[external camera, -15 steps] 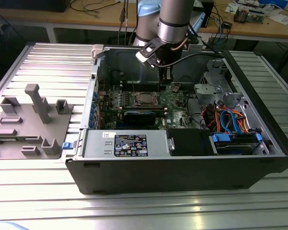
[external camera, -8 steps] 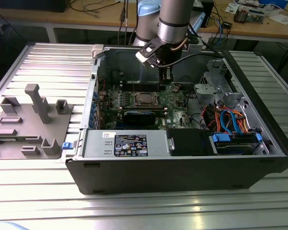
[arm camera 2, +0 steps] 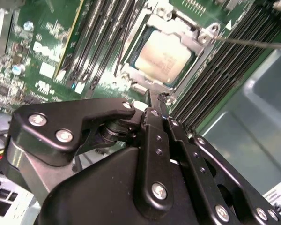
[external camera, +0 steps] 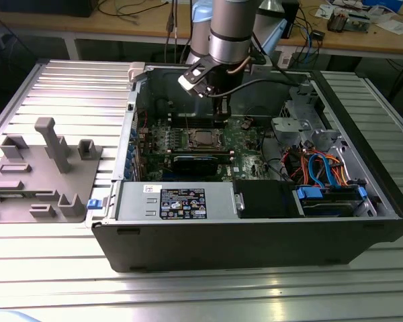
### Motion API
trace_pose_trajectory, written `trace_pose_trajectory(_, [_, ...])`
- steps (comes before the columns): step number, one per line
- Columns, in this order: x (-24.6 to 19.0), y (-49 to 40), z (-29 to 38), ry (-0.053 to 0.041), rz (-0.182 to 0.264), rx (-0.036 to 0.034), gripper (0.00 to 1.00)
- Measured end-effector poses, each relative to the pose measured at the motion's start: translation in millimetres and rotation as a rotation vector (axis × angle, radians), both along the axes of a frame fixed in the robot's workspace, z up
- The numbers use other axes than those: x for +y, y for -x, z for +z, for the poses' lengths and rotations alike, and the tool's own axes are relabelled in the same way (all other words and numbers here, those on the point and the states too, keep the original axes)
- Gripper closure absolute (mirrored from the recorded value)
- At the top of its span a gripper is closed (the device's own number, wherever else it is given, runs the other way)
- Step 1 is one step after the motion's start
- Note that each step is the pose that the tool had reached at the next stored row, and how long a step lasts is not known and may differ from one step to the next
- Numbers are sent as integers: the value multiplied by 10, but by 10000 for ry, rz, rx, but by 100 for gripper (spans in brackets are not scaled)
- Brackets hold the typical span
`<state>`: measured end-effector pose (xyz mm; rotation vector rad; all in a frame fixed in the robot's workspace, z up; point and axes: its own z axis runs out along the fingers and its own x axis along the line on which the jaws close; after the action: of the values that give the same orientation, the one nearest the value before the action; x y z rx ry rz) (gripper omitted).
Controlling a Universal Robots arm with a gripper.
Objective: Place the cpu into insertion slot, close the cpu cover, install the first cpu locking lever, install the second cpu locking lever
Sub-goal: 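Close the cpu cover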
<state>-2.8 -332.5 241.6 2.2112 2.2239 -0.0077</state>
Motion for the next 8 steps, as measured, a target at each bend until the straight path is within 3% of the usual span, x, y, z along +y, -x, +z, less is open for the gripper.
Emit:
trace_pose_trajectory(4, [0, 74, -92, 0, 2, 0, 89])
trace_pose_trajectory(8, [-1, 122, -125, -1, 3, 0, 89])
